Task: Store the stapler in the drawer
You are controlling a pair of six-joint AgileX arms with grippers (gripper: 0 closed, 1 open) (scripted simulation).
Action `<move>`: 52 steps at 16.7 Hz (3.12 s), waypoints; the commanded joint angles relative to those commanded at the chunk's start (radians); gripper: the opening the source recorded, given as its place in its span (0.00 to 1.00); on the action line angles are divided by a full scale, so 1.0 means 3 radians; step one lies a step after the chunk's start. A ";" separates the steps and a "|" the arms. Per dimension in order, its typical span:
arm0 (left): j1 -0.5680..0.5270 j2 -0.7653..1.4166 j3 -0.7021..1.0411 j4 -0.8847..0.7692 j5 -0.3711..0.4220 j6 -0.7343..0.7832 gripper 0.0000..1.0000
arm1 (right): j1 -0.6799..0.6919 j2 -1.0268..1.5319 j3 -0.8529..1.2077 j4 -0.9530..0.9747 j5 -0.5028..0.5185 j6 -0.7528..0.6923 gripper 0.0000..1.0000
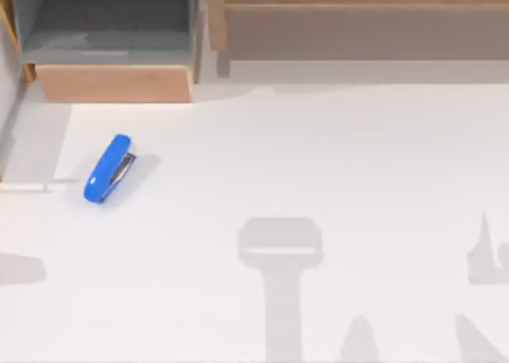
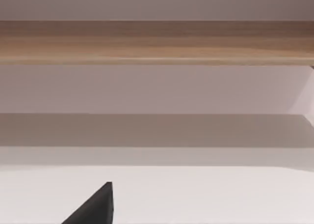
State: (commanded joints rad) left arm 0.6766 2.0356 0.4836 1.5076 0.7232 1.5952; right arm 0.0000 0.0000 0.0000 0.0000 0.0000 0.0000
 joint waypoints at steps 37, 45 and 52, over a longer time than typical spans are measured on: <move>-0.0134 -0.0377 -0.0316 -0.0265 0.0214 -0.0248 1.00 | 0.0000 0.0000 0.0000 0.0000 0.0000 0.0000 1.00; -0.1211 -0.1060 0.0151 -0.2120 -0.0011 -0.1367 1.00 | 0.0000 0.0000 0.0000 0.0000 0.0000 0.0000 1.00; -0.2142 -0.0900 0.1453 -0.4572 -0.0763 -0.2643 1.00 | 0.0000 0.0000 0.0000 0.0000 0.0000 0.0000 1.00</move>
State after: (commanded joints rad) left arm 0.0339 1.7657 0.9194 0.1361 0.4943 0.8024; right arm 0.0000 0.0000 0.0000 0.0000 0.0000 0.0000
